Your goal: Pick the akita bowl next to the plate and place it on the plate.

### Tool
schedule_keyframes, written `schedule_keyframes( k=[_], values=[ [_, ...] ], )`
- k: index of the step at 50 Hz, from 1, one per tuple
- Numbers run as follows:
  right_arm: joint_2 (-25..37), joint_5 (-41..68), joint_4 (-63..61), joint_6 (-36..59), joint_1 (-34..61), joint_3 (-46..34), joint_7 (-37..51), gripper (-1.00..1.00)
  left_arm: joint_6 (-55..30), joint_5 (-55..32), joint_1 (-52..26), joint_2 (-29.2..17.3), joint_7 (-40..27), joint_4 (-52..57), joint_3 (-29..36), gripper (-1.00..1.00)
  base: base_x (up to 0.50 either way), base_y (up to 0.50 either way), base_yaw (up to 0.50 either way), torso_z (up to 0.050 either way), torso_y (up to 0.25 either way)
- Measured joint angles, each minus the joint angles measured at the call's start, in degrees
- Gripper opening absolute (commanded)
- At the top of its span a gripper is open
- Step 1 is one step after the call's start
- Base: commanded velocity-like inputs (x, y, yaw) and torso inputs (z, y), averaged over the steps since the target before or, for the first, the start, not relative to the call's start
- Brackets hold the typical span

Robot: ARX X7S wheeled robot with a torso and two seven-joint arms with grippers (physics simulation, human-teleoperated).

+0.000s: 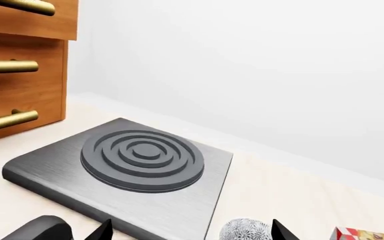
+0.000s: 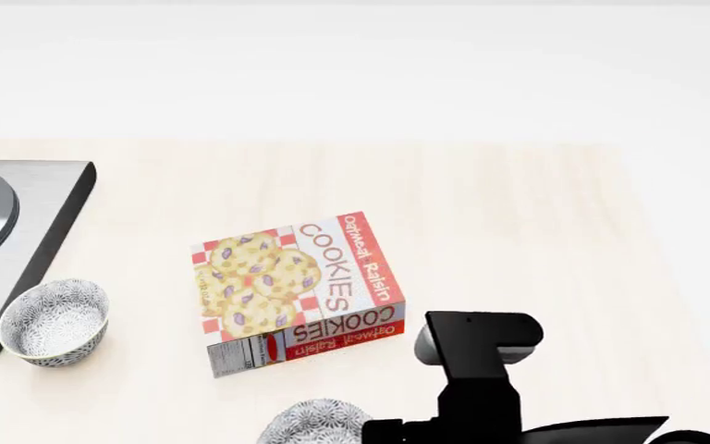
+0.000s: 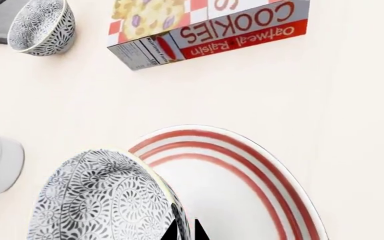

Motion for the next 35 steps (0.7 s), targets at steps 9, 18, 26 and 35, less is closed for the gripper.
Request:
schedule_keyframes(
  k=[9,18,26,35],
  values=[
    [0.7,0.6,-0.4,0.1,-0.9,-1.1,0.1,-1.00,0.0,-0.1,0.1,-0.1,-0.1,0.1,0.1,1.00,0.00,0.00,0.00,0.000,0.000],
    [1.3,-0.1,-0.7,-0.5,-1.5,-2.4,-0.7,-1.00,0.4,0.0,0.0,-0.1,0.0,-0.4,0.2,1.00,0.00,0.00,0.00,0.000,0.000],
    [1.8,-0.9,-0.7,-1.1,-1.8,-3.4,-1.4,-1.00,0.9,0.1,-0.1,0.0,0.3,-1.1,0.3,1.00,0.00,0.00,0.00,0.000,0.001],
    [2.1,-2.1,-0.5,-2.0,-2.3,-4.6,-2.6,-1.00,0.9,0.0,0.0,-0.1,0.1,-0.9,0.4,1.00,0.00,0.00,0.00,0.000,0.000]
  ],
)
